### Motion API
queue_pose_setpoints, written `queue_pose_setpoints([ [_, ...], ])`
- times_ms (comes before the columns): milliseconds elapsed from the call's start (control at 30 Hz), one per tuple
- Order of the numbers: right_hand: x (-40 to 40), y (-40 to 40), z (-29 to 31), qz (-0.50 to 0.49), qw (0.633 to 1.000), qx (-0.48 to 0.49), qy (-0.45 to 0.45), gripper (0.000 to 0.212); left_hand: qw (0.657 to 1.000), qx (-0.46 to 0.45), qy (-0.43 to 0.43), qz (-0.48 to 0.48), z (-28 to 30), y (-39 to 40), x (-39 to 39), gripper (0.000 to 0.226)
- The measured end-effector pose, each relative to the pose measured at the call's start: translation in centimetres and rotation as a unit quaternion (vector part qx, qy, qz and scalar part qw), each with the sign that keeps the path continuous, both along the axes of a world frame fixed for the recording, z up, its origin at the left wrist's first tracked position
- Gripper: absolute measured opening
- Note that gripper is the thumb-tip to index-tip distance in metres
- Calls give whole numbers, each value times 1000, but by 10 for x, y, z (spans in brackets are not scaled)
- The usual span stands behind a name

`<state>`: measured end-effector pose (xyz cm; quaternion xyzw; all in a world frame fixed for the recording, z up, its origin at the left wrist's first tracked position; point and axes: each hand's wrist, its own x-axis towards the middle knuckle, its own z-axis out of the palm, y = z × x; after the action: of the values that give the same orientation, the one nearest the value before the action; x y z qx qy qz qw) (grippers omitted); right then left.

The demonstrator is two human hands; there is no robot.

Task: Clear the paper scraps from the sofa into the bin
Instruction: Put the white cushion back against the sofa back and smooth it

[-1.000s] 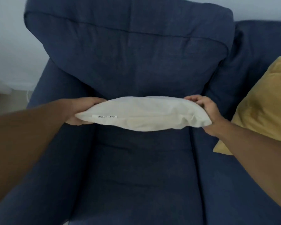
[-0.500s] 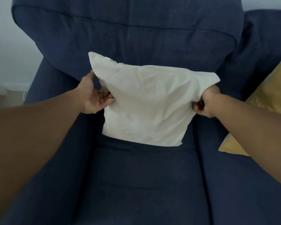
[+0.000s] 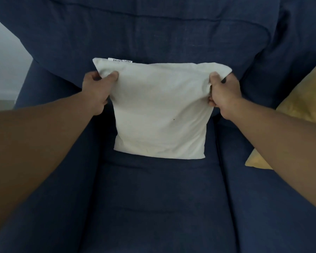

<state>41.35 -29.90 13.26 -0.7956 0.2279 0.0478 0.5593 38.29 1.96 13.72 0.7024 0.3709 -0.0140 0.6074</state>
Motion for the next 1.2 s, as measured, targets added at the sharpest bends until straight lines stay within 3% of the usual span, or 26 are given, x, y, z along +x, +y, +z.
queue_pose_setpoints([
  [167, 7, -4, 0, -31, 997, -14, -70, 15, 995, 29, -92, -2, -3, 4, 5, 23],
  [333, 8, -8, -1, -28, 998, -35, -49, 29, 994, 18, -99, 33, -10, 2, 4, 20],
  [633, 10, -5, 6, -52, 991, -60, -104, 21, 986, 48, -144, 64, -10, 15, 9, 17],
  [700, 6, -5, 7, -73, 983, -112, -129, 30, 983, 88, -148, 65, -9, 5, 8, 13],
  [733, 2, -3, 9, -87, 965, -182, -168, 38, 978, 137, -144, 69, -9, -2, 4, 21],
  [833, -19, 14, 14, -24, 871, -367, -325, 43, 908, 386, -160, 35, -7, -28, -15, 52],
  [900, -35, 31, 9, 140, 817, -405, -385, 43, 836, 486, -216, -134, -10, -46, -28, 57],
  [967, -48, 44, -3, 297, 766, -442, -359, 52, 728, 564, -237, -309, -16, -63, -35, 60],
  [1033, -50, 47, -13, 360, 732, -489, -309, 58, 641, 617, -211, -405, -20, -78, -35, 63],
  [1100, -43, 39, -17, 345, 736, -520, -264, 62, 628, 627, -163, -431, -19, -84, -26, 67],
  [1200, -26, 14, -15, 285, 765, -539, -206, 62, 662, 615, -90, -419, -11, -68, -6, 69],
])
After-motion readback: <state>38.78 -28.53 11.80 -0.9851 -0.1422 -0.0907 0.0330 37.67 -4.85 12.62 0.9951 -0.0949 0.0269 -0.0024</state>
